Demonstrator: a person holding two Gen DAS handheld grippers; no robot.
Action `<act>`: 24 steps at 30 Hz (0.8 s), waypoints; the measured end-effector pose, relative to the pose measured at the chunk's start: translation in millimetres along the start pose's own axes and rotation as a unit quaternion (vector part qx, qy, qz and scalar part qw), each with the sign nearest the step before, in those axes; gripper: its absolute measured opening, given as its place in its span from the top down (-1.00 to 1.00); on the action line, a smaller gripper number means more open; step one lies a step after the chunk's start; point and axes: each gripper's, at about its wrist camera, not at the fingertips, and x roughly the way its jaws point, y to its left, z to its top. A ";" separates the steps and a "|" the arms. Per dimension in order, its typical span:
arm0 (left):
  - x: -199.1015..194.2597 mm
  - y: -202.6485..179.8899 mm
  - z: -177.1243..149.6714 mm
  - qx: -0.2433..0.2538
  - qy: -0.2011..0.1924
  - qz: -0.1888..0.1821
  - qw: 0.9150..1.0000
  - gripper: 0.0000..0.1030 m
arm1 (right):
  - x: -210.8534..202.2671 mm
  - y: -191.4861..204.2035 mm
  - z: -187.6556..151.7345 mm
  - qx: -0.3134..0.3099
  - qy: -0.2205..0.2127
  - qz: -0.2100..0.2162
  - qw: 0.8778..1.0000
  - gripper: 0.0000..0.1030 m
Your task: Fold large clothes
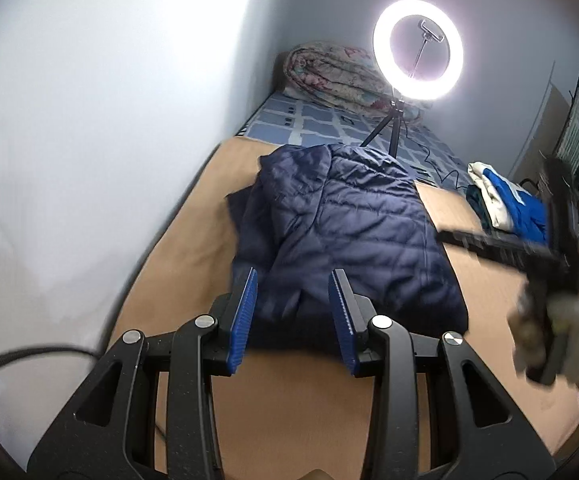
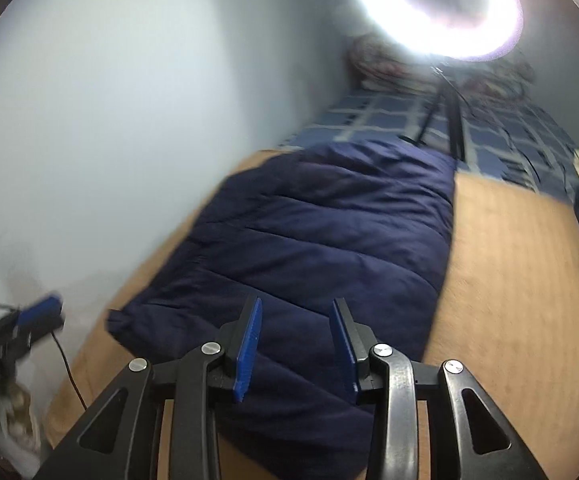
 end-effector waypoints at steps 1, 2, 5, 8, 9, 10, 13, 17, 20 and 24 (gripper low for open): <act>13.1 -2.3 6.4 0.002 0.002 0.008 1.000 0.27 | 6.6 -3.4 -1.0 -0.001 0.001 -0.003 1.000 0.27; 25.7 -2.6 10.7 0.000 0.006 0.010 1.000 0.27 | 8.4 -4.6 -5.6 -0.004 0.002 -0.005 1.000 0.27; 58.3 3.7 12.7 -0.012 0.031 0.030 0.999 0.27 | 23.7 7.5 -19.2 -0.036 0.016 -0.006 0.999 0.27; 89.1 18.2 -5.1 -0.004 0.065 0.065 0.996 0.27 | 35.7 22.5 -27.6 -0.067 0.029 -0.006 0.997 0.27; 96.4 21.5 -11.6 -0.002 0.076 0.069 0.995 0.27 | 38.9 25.4 -32.5 -0.074 0.034 -0.008 0.997 0.27; 106.5 26.6 -20.1 -0.001 0.090 0.070 0.993 0.27 | 46.4 27.9 -37.3 -0.081 0.043 -0.013 0.996 0.27; 120.1 44.5 -38.4 -0.017 0.101 0.061 0.993 0.20 | 58.2 34.6 -43.7 -0.100 0.061 -0.023 0.993 0.27; 102.8 56.5 -28.5 -0.047 0.101 0.041 0.993 0.14 | 33.4 24.9 -38.1 -0.097 0.053 0.005 0.994 -0.02; 81.4 67.4 -17.0 -0.091 0.087 -0.010 0.992 -0.46 | -0.3 -7.2 -40.3 -0.044 0.005 0.015 0.999 -0.67; 82.3 83.1 -9.0 -0.144 0.111 -0.081 0.980 -0.65 | -18.5 -55.3 -52.9 0.055 0.011 0.050 0.997 -0.77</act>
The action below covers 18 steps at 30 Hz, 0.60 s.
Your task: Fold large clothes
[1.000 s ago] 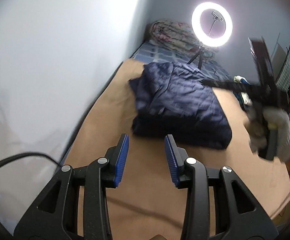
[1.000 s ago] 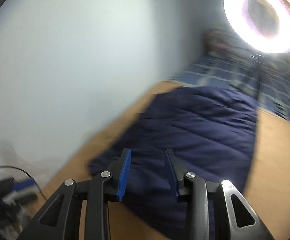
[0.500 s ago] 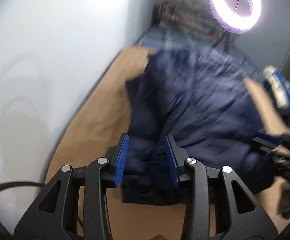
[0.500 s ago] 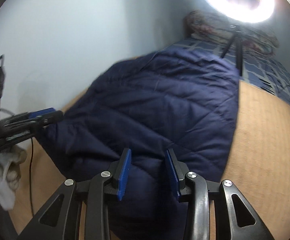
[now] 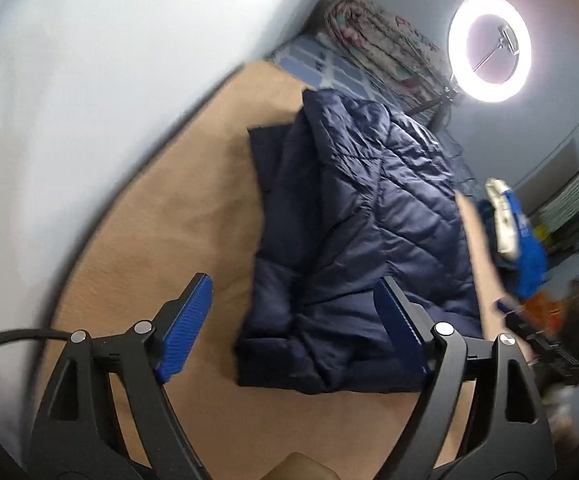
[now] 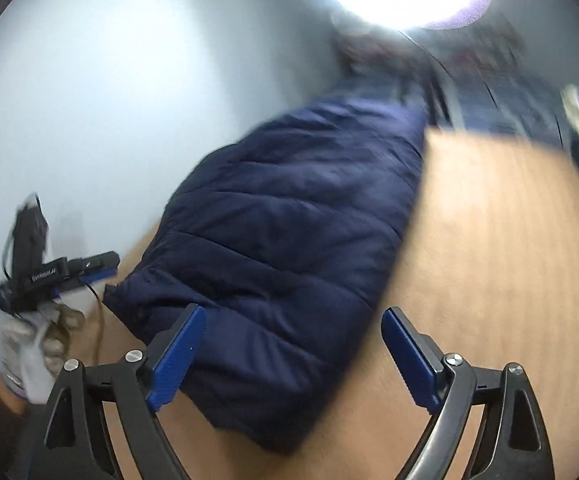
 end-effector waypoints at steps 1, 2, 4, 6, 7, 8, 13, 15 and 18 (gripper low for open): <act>5.5 5.2 1.7 -0.016 0.015 -0.008 1.000 -0.65 | 0.9 -12.5 -3.6 0.027 0.012 0.009 1.000 -0.77; 11.5 9.0 3.0 -0.027 0.027 -0.013 0.999 -0.65 | 2.2 -20.5 -7.2 0.047 0.020 0.018 0.999 -0.77; 21.0 13.0 0.9 -0.038 0.050 -0.019 0.998 -0.65 | 12.1 -39.6 -15.4 0.099 0.040 0.053 0.993 -0.77; 26.4 13.5 -3.7 -0.037 0.062 -0.018 0.997 -0.65 | 22.1 -49.8 -25.4 0.135 0.050 0.085 0.986 -0.76; 32.6 13.0 -3.1 -0.035 0.066 -0.013 0.997 -0.65 | 28.5 -53.0 -30.0 0.148 0.056 0.099 0.982 -0.76; 35.5 14.0 -4.2 -0.036 0.068 -0.011 0.997 -0.64 | 32.1 -54.3 -32.1 0.154 0.058 0.109 0.980 -0.75; 44.4 6.3 -4.5 -0.026 0.075 -0.025 0.997 0.05 | 48.9 -46.7 -31.9 0.152 0.045 0.141 0.977 -0.62; 46.8 -1.4 -4.2 -0.014 0.071 -0.013 0.997 0.15 | 52.9 -38.5 -31.5 0.149 0.059 0.159 0.974 -0.25; 44.4 -12.5 -6.9 0.007 0.065 0.000 0.998 0.34 | 58.4 -33.3 -27.4 0.138 0.075 0.148 0.976 0.15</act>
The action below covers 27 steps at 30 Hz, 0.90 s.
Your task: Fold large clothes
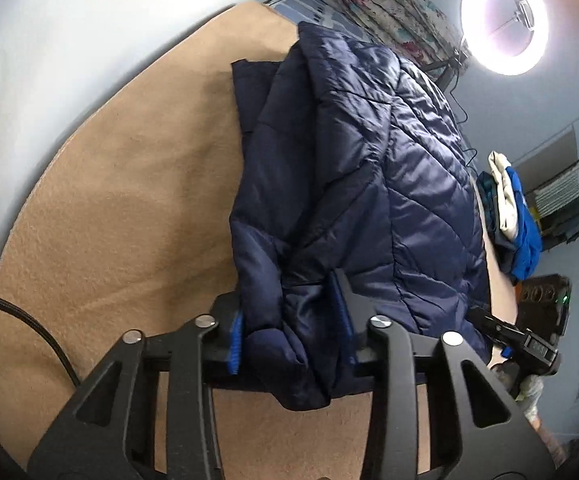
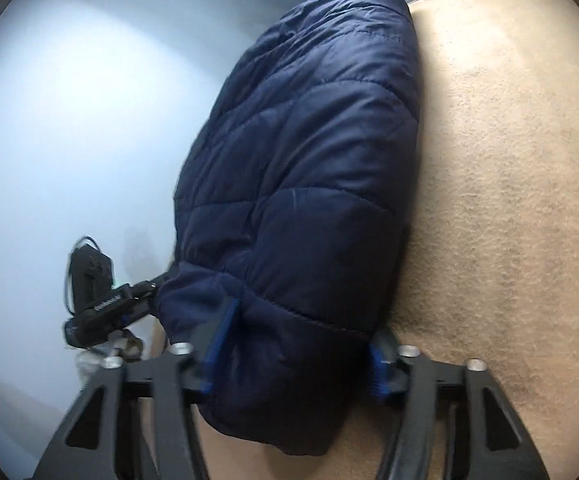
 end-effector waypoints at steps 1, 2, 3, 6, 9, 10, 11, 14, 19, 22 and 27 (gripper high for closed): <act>-1.7 -4.6 -1.8 0.013 -0.001 0.009 1.000 0.38 | -1.1 2.8 0.3 -0.008 0.000 -0.010 1.000 0.21; -3.6 -7.1 -3.4 0.023 -0.001 0.015 1.000 0.42 | -1.6 5.0 1.2 -0.012 0.001 -0.016 1.000 0.31; -4.2 -11.7 -5.6 0.032 0.000 0.021 0.999 0.45 | -3.4 8.9 1.2 -0.019 0.002 -0.027 0.999 0.39; -8.0 -24.8 -18.0 0.062 0.008 0.037 0.997 0.51 | -10.5 22.9 -1.8 -0.052 0.007 -0.067 0.996 0.50; -9.9 -34.8 -33.4 0.072 0.019 0.034 0.997 0.54 | -22.9 33.8 -9.4 -0.078 0.018 -0.095 0.992 0.52; -11.1 -38.8 -42.4 0.075 0.026 0.028 0.996 0.54 | -29.6 35.5 -13.9 -0.082 0.022 -0.102 0.991 0.53; -12.7 -41.5 -49.6 0.077 0.030 0.024 0.996 0.54 | -37.5 36.9 -19.5 -0.089 0.025 -0.110 0.990 0.53; -16.5 -57.3 -80.4 0.096 0.045 0.013 0.994 0.55 | -61.7 37.5 -39.9 -0.106 0.035 -0.130 0.985 0.53; -20.5 -92.0 -129.2 0.134 0.065 0.002 0.989 0.55 | -102.2 33.0 -82.5 -0.112 0.039 -0.159 0.980 0.53; -23.7 -113.1 -157.1 0.159 0.076 -0.007 0.984 0.55 | -125.1 29.1 -105.9 -0.111 0.036 -0.171 0.978 0.53; -24.1 -141.1 -195.3 0.194 0.092 -0.026 0.976 0.55 | -155.4 18.9 -142.5 -0.089 0.027 -0.184 0.978 0.53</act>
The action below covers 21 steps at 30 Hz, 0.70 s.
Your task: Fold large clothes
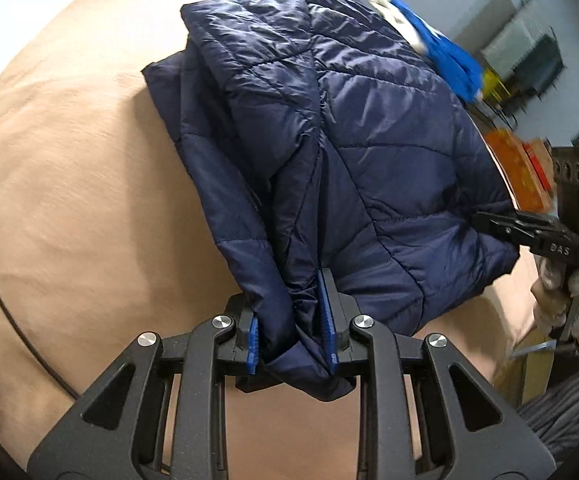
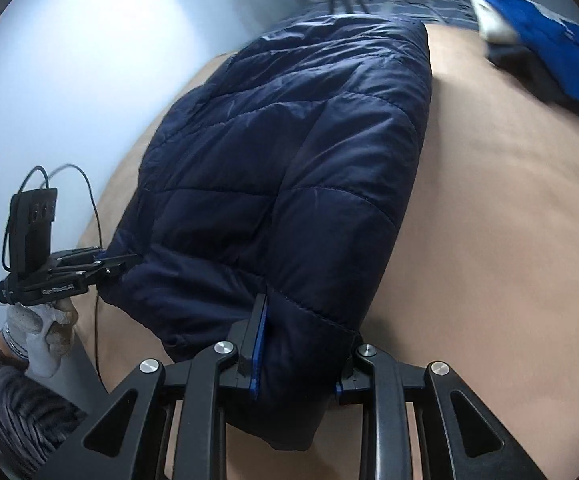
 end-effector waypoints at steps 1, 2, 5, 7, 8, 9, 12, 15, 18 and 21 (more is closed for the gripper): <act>-0.1 -5.8 -3.7 0.007 -0.002 -0.001 1.000 0.55 | -2.9 -0.9 -7.2 -0.002 -0.001 -0.007 1.000 0.53; -1.2 -10.6 -6.9 0.017 -0.007 0.004 1.000 0.55 | -4.6 -0.7 -12.7 -0.005 -0.004 -0.012 1.000 0.52; -8.9 -16.2 -6.8 0.034 -0.016 0.021 0.999 0.46 | -7.6 3.7 -15.8 -0.004 -0.007 -0.027 1.000 0.20; -17.2 -16.0 -6.1 0.030 -0.017 0.023 0.999 0.42 | -19.6 5.6 -15.9 -0.014 -0.007 -0.038 0.999 0.16; -25.5 -14.6 -4.2 0.029 -0.024 0.022 0.999 0.42 | -23.6 13.7 -15.6 -0.023 -0.010 -0.046 0.999 0.16; -37.1 -12.7 -3.4 0.031 -0.036 0.026 0.999 0.42 | -35.6 18.6 -13.3 -0.039 -0.020 -0.061 0.997 0.15; -69.8 -5.6 -3.9 0.039 -0.071 0.037 0.996 0.42 | -71.3 16.8 -15.8 -0.058 -0.068 -0.082 0.993 0.00; -84.7 1.4 8.6 0.033 -0.099 0.036 0.994 0.42 | -91.0 18.8 19.0 -0.055 -0.131 -0.088 0.986 0.00; -90.8 5.7 20.4 0.020 -0.118 0.034 0.992 0.42 | -83.2 21.7 64.1 -0.069 -0.167 -0.117 0.977 0.34; -84.3 2.7 36.5 0.023 -0.132 0.031 0.991 0.42 | -70.6 2.4 107.9 -0.042 -0.180 -0.102 0.977 0.40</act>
